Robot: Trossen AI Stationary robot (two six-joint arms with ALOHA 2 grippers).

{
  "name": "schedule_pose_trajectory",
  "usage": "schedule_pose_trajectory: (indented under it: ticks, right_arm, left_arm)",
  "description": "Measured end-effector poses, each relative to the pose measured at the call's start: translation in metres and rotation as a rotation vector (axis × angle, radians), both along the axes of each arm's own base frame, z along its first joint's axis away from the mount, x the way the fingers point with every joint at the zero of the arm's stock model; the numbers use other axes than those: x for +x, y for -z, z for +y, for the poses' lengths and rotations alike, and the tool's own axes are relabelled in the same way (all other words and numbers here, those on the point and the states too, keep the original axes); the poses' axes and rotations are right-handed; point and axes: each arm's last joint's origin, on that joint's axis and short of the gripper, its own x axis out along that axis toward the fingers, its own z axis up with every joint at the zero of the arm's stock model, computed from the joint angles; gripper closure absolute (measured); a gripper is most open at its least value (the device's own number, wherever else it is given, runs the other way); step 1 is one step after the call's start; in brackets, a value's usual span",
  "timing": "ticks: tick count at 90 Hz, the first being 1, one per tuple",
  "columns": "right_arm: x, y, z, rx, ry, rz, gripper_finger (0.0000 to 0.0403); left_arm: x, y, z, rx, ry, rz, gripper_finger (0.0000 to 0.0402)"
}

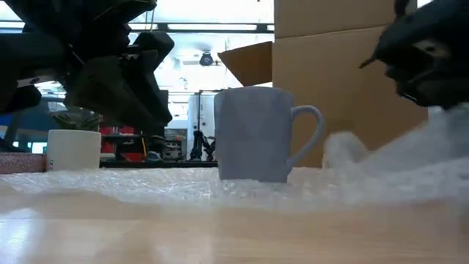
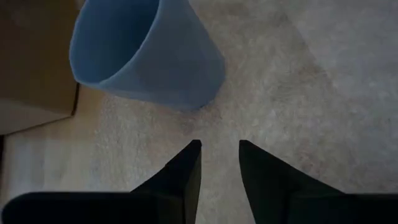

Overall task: Wrap mug
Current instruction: Wrap the purple mug with the bubble wrap

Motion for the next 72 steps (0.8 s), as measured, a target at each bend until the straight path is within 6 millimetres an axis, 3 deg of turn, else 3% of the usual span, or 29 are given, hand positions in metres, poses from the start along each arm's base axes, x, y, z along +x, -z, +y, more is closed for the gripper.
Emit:
schedule_pose_trajectory:
  ticks: [9, 34, 72]
  right_arm:
    - [0.011, -0.005, 0.000, -0.027, -0.036, -0.117, 0.0397]
    - [0.043, -0.026, -0.007, -0.109, -0.112, -0.431, 0.0401]
    - [0.072, -0.051, -0.028, -0.236, -0.188, -0.702, 0.0403]
  left_arm:
    - [0.000, 0.000, 0.000, 0.000, 0.000, 0.000, 0.0312]
    - [0.000, 0.000, 0.000, -0.006, -0.006, 0.000, 0.0312]
    - [-0.002, 0.001, 0.001, -0.010, -0.020, 0.014, 0.0312]
